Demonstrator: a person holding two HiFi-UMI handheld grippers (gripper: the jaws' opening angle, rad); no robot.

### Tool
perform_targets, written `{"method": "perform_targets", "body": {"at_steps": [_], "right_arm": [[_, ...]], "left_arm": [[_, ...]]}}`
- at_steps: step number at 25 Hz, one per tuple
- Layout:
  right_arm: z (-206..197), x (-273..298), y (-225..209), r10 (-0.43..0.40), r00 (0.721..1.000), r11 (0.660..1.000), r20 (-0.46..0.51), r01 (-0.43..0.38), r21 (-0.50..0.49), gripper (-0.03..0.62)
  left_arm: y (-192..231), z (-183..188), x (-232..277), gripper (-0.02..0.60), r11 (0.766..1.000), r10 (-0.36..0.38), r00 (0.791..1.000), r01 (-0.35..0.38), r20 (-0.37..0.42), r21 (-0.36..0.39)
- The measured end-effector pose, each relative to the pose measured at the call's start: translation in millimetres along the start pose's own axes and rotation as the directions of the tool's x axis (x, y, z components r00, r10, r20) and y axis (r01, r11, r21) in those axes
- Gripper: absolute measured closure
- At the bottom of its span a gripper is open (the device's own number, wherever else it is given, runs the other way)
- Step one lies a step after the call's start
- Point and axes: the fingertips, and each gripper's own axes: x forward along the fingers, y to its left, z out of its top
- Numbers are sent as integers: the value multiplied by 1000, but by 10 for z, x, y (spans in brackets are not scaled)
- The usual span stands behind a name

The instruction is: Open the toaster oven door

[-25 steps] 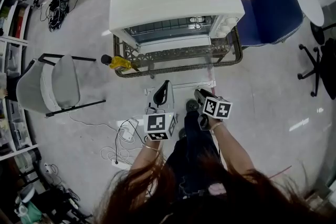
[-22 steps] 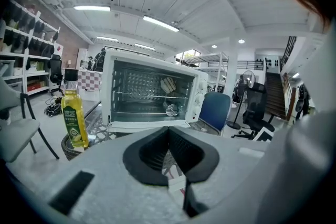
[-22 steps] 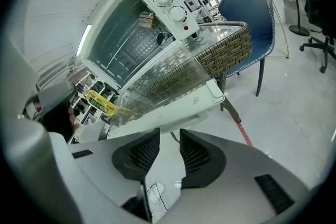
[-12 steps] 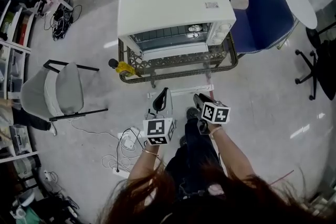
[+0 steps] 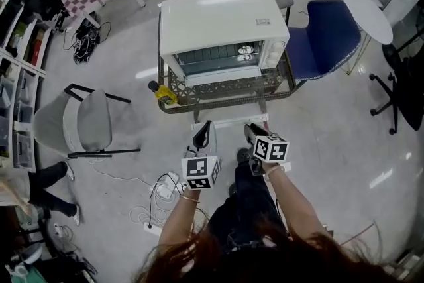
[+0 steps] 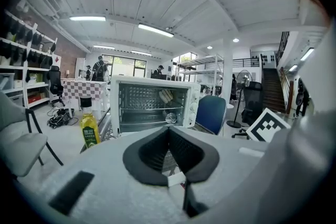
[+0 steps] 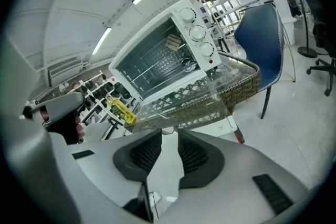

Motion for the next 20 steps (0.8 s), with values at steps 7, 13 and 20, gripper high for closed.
{"method": "perform_targets", "body": {"at_steps": [7,13,20], "right_arm": [[145,-243,240,8,999,997,47,-4,-75,519],[223,-471,424,8,996,994,86,2,-108,531],[258,-698,576,3,992,989,127,16,-146,539]], "left_arm": [[-68,123,-253,568,999,-7,1000,6,11,32],[-134,280,-444,568,999,-25,999,23,31,46],[-209,405,-646,568,998,-32,998,28,62,58]]}}
